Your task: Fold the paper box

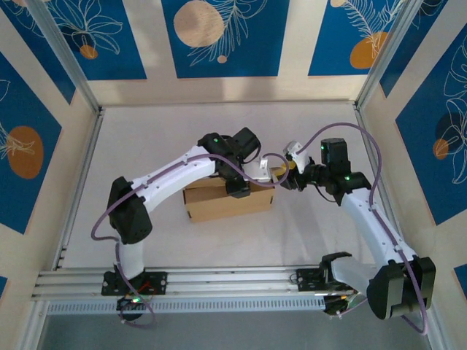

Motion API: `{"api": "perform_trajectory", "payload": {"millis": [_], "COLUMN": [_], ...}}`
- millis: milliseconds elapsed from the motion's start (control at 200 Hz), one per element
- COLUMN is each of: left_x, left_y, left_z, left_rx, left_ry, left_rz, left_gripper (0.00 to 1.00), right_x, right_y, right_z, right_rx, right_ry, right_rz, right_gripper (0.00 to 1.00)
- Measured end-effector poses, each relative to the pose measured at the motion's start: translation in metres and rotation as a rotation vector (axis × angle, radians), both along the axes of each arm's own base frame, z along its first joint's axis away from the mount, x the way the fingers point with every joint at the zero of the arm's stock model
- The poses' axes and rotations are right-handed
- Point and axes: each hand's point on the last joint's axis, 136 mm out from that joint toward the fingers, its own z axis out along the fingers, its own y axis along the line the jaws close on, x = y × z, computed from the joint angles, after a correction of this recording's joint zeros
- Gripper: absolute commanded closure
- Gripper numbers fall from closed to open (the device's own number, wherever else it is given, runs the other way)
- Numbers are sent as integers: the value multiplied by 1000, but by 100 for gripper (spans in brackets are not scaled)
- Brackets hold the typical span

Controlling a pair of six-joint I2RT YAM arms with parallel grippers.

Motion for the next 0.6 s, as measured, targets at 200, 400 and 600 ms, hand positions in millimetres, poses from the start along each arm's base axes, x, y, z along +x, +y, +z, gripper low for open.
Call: {"api": "perform_trajectory", "payload": {"millis": [200, 400, 600], "left_x": [3, 2, 2], "left_y": [3, 3, 2], "left_z": [0, 0, 0], "left_rx": [-1, -9, -14], "left_ry": [10, 19, 23], "left_rz": [22, 19, 28], "left_gripper": [65, 66, 66], "right_x": [-9, -23, -19], "right_y": [10, 25, 26], "right_z": [-2, -3, -4], "right_rx": [14, 53, 70], "right_ry": [29, 60, 80], "right_rz": [34, 91, 68], "right_gripper": [82, 81, 74]}}
